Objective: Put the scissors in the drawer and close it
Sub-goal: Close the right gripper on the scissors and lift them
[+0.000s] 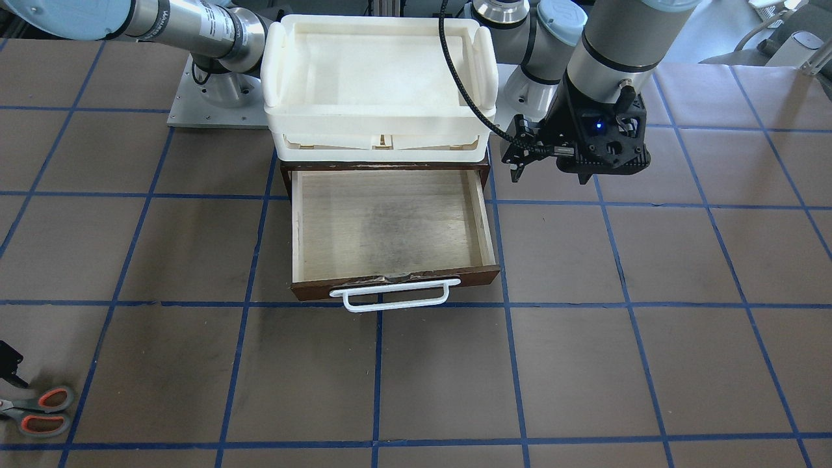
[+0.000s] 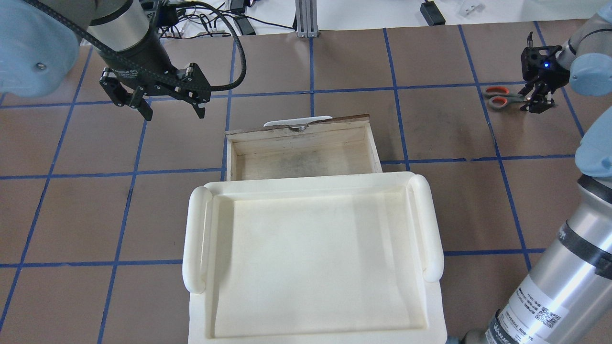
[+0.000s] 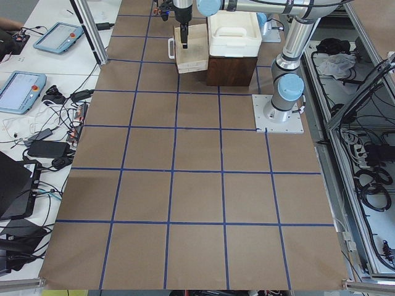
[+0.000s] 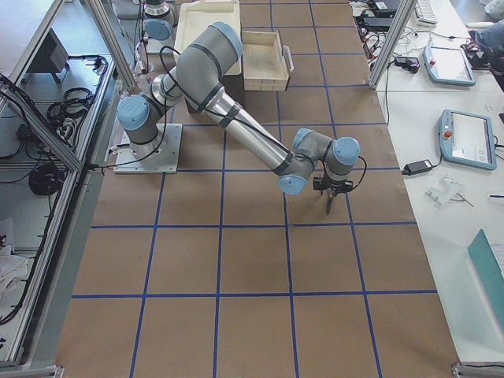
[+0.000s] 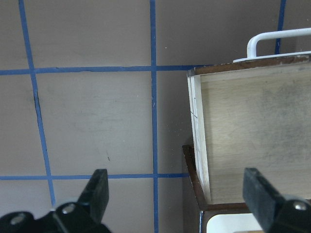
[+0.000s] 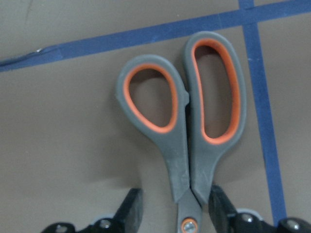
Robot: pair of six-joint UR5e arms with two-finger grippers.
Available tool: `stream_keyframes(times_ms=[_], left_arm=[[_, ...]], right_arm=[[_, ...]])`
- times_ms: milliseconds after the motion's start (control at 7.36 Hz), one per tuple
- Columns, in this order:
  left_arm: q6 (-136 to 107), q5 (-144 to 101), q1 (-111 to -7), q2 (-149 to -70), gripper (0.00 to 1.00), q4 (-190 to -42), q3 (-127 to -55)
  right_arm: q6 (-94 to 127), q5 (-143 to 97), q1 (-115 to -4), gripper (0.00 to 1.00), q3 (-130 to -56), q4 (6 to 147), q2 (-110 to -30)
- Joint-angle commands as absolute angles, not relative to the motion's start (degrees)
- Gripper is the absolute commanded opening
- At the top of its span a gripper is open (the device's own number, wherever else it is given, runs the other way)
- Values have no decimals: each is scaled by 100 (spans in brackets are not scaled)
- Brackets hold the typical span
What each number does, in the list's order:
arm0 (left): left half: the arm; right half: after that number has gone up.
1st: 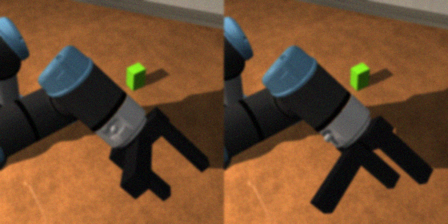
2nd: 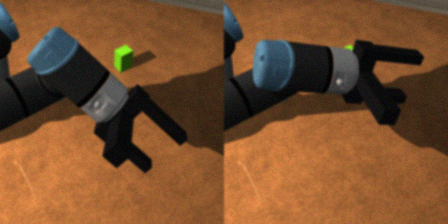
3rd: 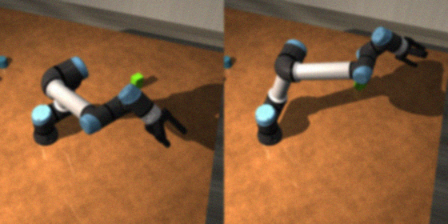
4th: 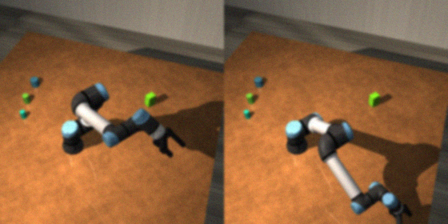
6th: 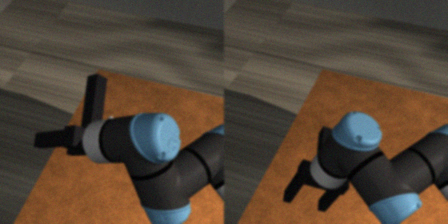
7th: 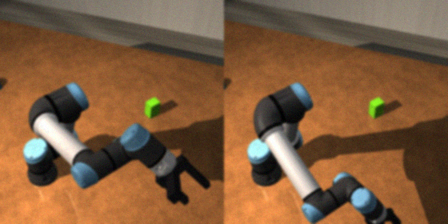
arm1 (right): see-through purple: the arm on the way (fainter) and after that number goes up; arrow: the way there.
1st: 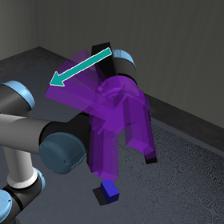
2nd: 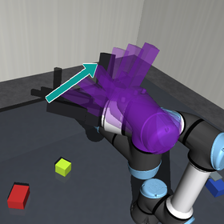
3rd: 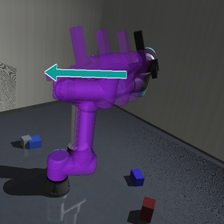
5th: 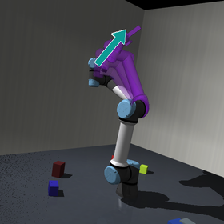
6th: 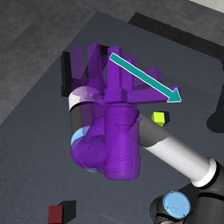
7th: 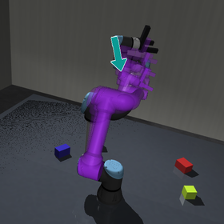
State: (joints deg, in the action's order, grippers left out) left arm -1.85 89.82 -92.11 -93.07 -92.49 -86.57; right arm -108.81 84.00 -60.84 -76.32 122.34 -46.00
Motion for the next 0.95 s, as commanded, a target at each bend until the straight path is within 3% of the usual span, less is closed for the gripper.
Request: stream_keyframes(times_ms=[0,680,816], left_arm=[[-185,8982,-9211,-9308,100,-9246,-8657],[-185,8983,-9211,-9308,100,-9246,-8657],[-185,8982,-9211,-9316,100,-9246,-8657]], right_arm=[[-10872,8481,-6091,46,-7629,12226,-4597],[-10811,8701,-6126,30,-7638,11540,-5089],[-10819,8710,-6135,31,-7638,11557,-5080]])
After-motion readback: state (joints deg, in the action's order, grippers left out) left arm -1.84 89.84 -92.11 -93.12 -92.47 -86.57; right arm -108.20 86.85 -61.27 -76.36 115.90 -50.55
